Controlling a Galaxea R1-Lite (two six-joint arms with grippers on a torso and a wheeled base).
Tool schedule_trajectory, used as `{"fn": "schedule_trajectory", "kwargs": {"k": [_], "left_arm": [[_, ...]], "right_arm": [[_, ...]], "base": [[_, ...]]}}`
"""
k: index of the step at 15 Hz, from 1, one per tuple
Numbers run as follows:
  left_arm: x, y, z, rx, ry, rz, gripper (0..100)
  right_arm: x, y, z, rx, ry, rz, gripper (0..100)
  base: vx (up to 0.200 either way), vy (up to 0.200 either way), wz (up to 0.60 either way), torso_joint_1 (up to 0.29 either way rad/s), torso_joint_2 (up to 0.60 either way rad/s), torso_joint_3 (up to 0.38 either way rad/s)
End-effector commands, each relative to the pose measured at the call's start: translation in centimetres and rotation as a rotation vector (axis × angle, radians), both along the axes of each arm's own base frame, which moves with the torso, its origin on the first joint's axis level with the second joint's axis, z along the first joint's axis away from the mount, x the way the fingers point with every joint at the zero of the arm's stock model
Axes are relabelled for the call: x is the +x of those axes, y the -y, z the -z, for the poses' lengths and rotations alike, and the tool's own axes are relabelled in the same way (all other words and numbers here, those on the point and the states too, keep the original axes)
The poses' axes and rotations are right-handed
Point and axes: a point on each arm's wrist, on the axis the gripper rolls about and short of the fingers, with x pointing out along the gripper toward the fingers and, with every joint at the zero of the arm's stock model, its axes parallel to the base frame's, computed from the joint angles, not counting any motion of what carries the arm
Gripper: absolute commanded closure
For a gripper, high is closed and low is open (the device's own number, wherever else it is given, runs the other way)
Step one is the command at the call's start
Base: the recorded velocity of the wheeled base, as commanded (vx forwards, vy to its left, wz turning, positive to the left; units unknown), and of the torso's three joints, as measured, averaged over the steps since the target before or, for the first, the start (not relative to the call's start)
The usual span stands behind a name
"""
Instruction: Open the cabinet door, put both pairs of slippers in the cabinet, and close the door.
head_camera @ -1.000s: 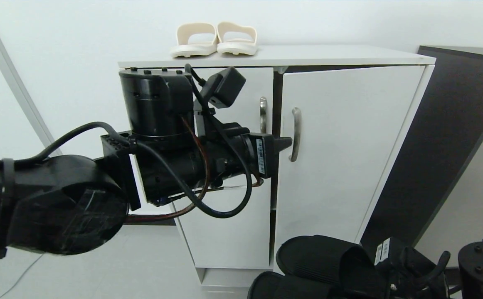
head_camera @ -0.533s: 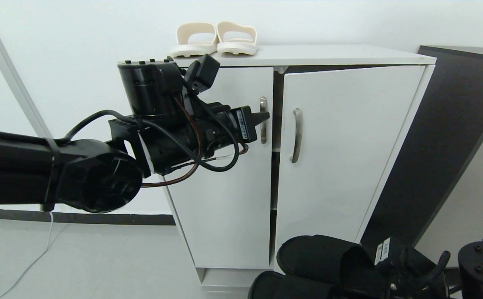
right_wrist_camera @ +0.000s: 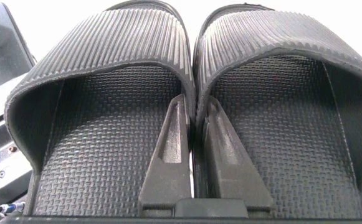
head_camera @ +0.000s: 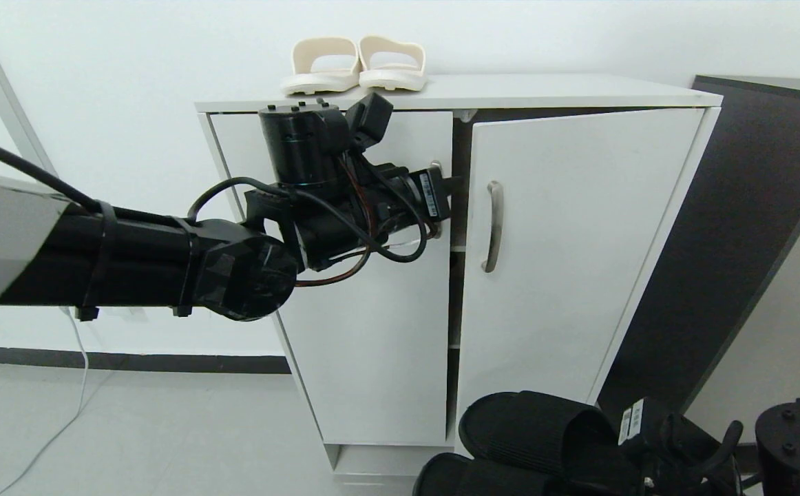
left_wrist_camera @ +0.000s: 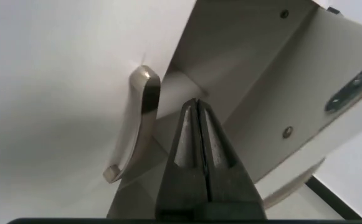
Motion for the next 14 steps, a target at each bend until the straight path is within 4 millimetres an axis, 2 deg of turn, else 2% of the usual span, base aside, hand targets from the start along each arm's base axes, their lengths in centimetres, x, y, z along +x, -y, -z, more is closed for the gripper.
{"fn": "schedule_trajectory", "kwargs": {"k": [1,3,6,8,9,11,14], "left_arm": [[0.3,0.5,0.6,0.007,-0.011,0.006,100],[0.1,0.9,0.6,0.005,-0.011,0.017,100],[-1.6,2.6,0.3,-0.006,0.007,0.075,100],[-4.1,5.2,0.2,-0.027,0.036,0.158,100],[-4.6,5.7,0.1,-0.034,0.044,0.174,100],[-4.4,5.7,0.2,-0.034,0.044,0.170,100],[-3.6,3.0,-0.2,-0.052,0.067,0.104,100]], "right_arm": [[0.1,-0.1,0.1,-0.006,-0.004,-0.001,100],[-0.2,-0.2,0.1,-0.005,-0.006,-0.012,100],[-0.5,-0.3,0.2,-0.005,-0.007,-0.030,100],[-1.0,-0.3,0.2,-0.003,-0.006,-0.053,100],[-1.1,-0.3,0.1,0.000,-0.004,-0.055,100],[-1.2,-0.2,0.1,0.000,-0.002,-0.055,100],[-1.1,-0.2,0.0,0.009,0.004,-0.052,100]], "base": [[0.000,0.000,0.00,0.000,0.00,0.000],[-0.200,0.000,0.00,0.002,0.00,0.007],[-0.200,0.000,0.00,0.006,0.00,0.005],[-0.200,0.000,0.00,-0.002,0.00,0.000],[-0.200,0.000,0.00,0.007,0.00,0.012],[-0.100,0.000,0.00,-0.001,0.00,0.004],[0.000,0.000,0.00,0.000,0.00,0.000]]}}
